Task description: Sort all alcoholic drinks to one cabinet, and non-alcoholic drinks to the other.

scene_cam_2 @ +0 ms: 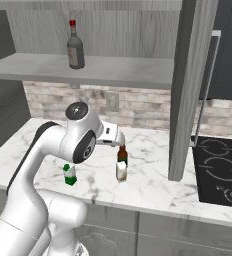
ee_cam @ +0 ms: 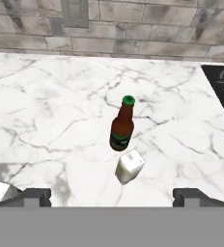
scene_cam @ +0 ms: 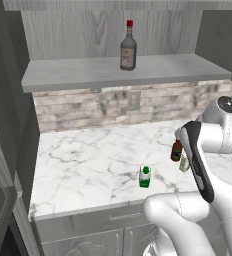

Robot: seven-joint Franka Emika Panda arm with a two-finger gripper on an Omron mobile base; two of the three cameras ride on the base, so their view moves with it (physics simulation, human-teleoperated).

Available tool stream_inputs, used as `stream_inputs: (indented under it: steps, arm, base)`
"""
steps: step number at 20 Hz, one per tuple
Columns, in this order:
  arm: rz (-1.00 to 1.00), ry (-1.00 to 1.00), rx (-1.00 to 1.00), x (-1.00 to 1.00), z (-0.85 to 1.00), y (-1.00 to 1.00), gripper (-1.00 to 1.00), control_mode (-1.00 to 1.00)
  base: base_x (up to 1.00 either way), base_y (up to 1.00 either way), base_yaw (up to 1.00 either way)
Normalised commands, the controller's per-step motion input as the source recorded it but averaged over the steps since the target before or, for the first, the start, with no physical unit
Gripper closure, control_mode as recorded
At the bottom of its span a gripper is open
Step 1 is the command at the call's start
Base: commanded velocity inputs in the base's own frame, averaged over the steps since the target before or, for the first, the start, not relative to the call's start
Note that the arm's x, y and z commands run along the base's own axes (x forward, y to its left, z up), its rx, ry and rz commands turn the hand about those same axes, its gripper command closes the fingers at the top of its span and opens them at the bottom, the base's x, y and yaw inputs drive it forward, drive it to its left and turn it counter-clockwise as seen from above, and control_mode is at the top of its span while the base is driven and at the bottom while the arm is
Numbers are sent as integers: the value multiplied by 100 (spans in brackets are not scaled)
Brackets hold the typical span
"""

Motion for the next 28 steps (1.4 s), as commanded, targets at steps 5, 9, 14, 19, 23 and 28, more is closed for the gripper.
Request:
stream_inputs:
  steps: [5, 9, 14, 19, 23, 28]
  arm:
    - [0, 0, 0, 22, -21, -7, -100, -100]
    - [0, 0, 0, 21, -19, -8, -100, -100]
    - [0, 0, -1, 19, -18, -8, -100, -100]
    - [0, 0, -1, 16, -17, -6, -100, -100]
    - [0, 0, -1, 13, -19, -3, -100, -100]
    - [0, 0, 0, 14, -20, -5, -100, -100]
  base:
    - [0, 0, 0]
    - [0, 0, 0]
    - [0, 0, 0]
    - [0, 0, 0]
    - [0, 0, 0]
    - [0, 0, 0]
